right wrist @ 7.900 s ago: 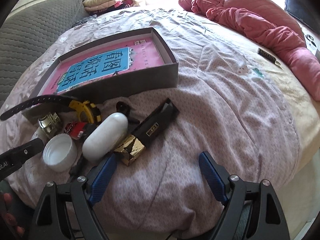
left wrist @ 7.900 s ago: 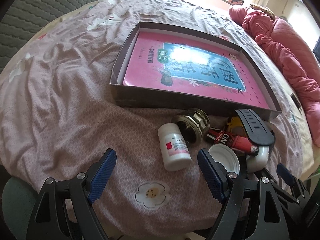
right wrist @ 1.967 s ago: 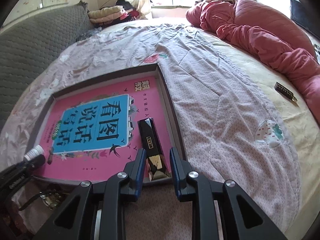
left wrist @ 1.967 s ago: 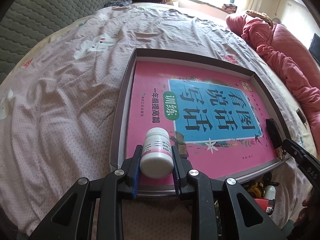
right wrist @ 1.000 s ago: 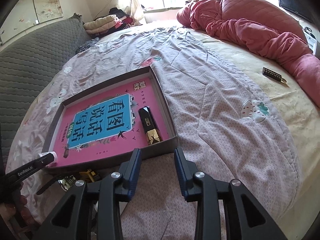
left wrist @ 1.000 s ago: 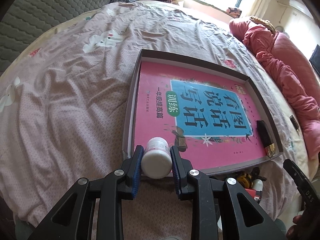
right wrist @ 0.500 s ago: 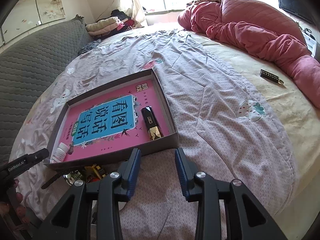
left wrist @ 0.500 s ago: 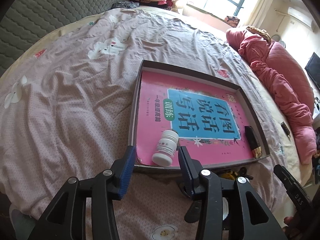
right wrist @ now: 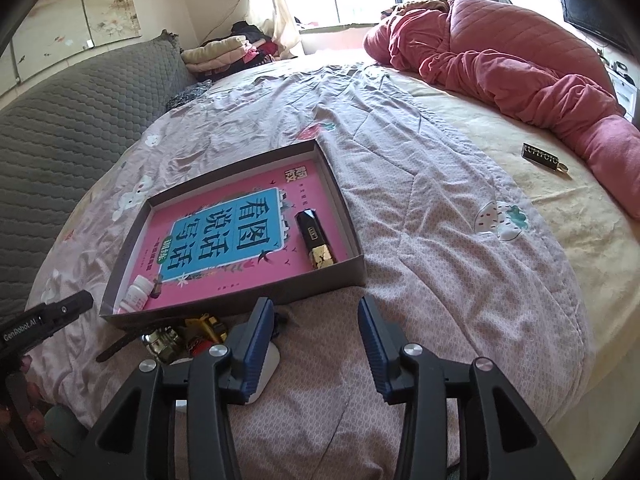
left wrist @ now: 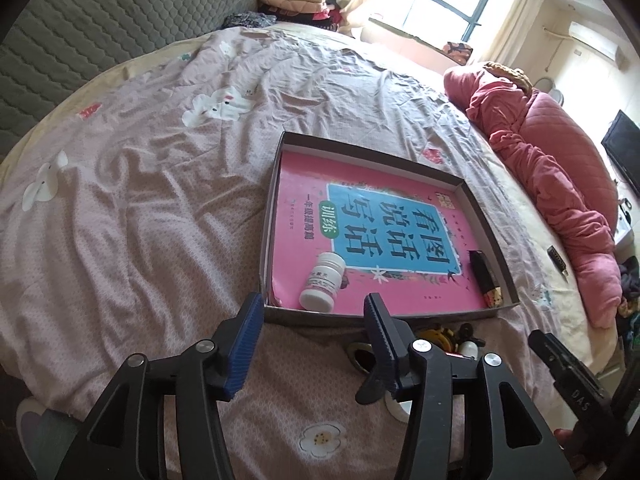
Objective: Organize rigid objects
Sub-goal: 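Withdraw both open tools from the tray back toward the remaining items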
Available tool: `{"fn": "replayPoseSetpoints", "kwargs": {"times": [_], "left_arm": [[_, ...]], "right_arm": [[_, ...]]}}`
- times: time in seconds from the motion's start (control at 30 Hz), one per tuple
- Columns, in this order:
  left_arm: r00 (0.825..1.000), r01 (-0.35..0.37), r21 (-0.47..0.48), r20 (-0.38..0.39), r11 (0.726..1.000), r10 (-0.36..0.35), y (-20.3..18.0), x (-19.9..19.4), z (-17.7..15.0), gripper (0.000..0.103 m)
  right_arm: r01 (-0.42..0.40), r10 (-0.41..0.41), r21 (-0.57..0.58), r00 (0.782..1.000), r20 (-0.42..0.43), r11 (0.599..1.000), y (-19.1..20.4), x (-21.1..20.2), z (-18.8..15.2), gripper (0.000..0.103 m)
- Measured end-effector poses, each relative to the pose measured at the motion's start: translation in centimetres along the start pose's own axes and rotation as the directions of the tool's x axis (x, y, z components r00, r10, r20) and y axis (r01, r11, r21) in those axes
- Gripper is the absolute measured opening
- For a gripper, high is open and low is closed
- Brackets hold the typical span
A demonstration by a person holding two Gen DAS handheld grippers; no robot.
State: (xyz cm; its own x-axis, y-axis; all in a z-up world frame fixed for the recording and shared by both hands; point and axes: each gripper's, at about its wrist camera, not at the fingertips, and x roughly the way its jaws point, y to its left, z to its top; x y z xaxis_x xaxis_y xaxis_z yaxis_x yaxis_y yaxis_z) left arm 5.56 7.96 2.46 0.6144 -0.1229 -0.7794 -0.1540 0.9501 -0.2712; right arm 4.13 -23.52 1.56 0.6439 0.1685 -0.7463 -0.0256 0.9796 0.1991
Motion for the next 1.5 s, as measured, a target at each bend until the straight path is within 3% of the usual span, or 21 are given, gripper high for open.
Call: {"fn": "replayPoseSetpoints", "kwargs": {"times": [0.4, 0.77, 1.5], "left_arm": [[0.998, 0.062, 0.058, 0.017, 0.996, -0.063, -2.5, -2.7, -0.9, 0.056], [0.996, 0.083, 0.078, -0.036, 0.993, -0.08, -3.0, -2.3, -3.4, 0.056], [0.988, 0.07, 0.189, -0.15, 0.979, -0.042, -4.5, 0.8, -7.9, 0.056]], "right_arm": [[-0.006, 0.006, -0.053, 1.0, -0.016, 0.999, 1.4, -0.4, -1.3, 0.05], [-0.013, 0.011, -0.082, 1.0, -0.029, 0.997, 2.3, -0.5, -2.2, 0.051], [-0.062, 0.045, -0.131, 0.991, -0.127, 0.99, 5.5, 2.9, -5.2, 0.051]]}}
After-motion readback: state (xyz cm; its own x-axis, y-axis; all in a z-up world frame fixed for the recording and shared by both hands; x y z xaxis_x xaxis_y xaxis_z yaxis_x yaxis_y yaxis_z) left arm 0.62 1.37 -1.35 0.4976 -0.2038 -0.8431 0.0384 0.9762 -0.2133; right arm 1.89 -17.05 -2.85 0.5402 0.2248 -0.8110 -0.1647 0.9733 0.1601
